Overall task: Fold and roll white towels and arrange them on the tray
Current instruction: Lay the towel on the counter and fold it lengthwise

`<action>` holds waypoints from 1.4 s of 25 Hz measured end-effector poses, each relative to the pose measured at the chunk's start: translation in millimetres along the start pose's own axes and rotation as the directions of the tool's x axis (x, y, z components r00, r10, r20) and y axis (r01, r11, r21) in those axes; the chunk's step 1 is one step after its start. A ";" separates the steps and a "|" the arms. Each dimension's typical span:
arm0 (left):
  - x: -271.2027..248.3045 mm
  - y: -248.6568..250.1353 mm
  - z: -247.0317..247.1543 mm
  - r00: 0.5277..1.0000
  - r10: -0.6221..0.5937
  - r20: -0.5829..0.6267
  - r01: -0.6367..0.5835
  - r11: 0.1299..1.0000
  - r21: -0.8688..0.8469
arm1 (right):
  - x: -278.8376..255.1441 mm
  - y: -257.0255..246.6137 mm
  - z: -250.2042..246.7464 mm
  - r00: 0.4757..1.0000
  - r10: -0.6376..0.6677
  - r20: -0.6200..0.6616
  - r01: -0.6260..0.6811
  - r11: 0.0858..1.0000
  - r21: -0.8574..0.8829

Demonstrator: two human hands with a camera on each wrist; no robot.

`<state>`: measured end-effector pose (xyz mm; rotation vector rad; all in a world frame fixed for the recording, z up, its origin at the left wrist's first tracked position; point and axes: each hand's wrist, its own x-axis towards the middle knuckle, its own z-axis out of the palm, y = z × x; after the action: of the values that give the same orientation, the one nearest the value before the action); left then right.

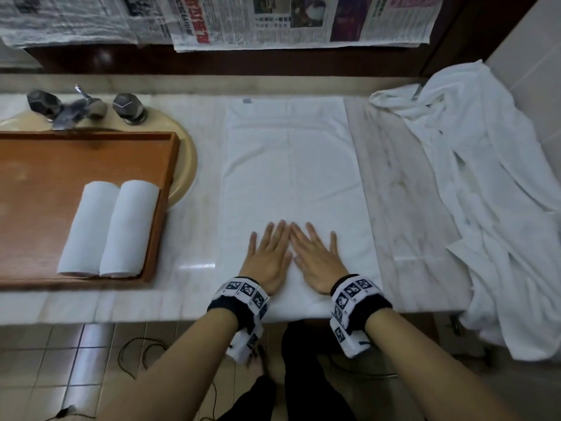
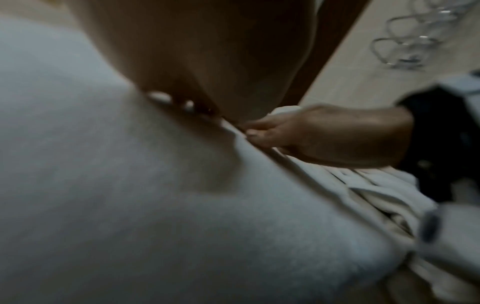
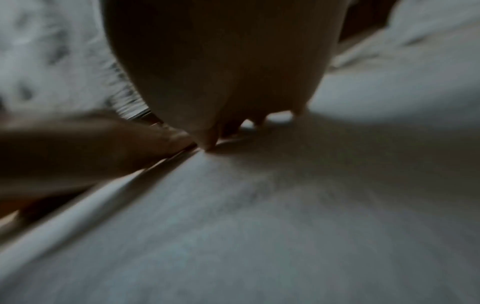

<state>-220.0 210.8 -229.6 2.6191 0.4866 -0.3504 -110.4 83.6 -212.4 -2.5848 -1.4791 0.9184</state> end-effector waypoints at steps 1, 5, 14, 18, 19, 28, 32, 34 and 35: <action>-7.2 -10.0 2.6 1.000 0.002 -0.011 -0.001 0.999 0.043 | -4.5 9.7 3.4 0.998 0.068 -0.008 -0.068 0.998 0.013; -20.0 -61.7 -18.2 0.921 -0.379 -0.093 0.381 0.924 0.004 | -23.1 57.0 -4.7 0.855 0.516 -0.040 -0.508 0.851 0.130; -28.5 -2.9 36.2 0.973 -0.126 -0.193 0.143 0.987 0.075 | -30.7 16.3 43.1 0.964 0.113 -0.241 -0.135 0.988 -0.074; -41.9 -42.2 19.8 0.961 -0.191 -0.197 0.209 0.975 0.071 | -47.8 67.2 36.9 0.895 0.363 -0.259 -0.373 0.928 0.012; -43.6 -50.2 15.4 0.939 -0.286 -0.189 0.295 0.955 0.024 | -49.1 77.7 30.7 0.836 0.498 -0.230 -0.489 0.867 0.100; 41.6 -5.8 -19.4 0.979 -0.204 -0.019 0.200 0.971 -0.127 | 33.0 38.6 -24.9 0.984 0.169 -0.063 -0.164 0.984 0.071; 56.7 -37.9 -50.5 0.834 -0.549 -0.062 0.525 0.822 -0.219 | 48.7 69.1 -56.8 0.796 0.605 0.013 -0.598 0.784 0.168; 79.1 2.4 -53.4 0.957 -0.288 -0.027 0.271 0.925 -0.268 | 69.6 45.7 -64.0 0.921 0.384 -0.056 -0.375 0.918 0.129; 90.0 16.7 -47.6 0.986 -0.167 0.006 0.162 0.945 -0.284 | 80.0 39.9 -64.5 0.966 0.251 -0.064 -0.245 0.965 0.090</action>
<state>-124.2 244.3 -210.8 2.3116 0.7093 -0.2856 -17.0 141.9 -209.3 -2.7540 -1.0927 0.8704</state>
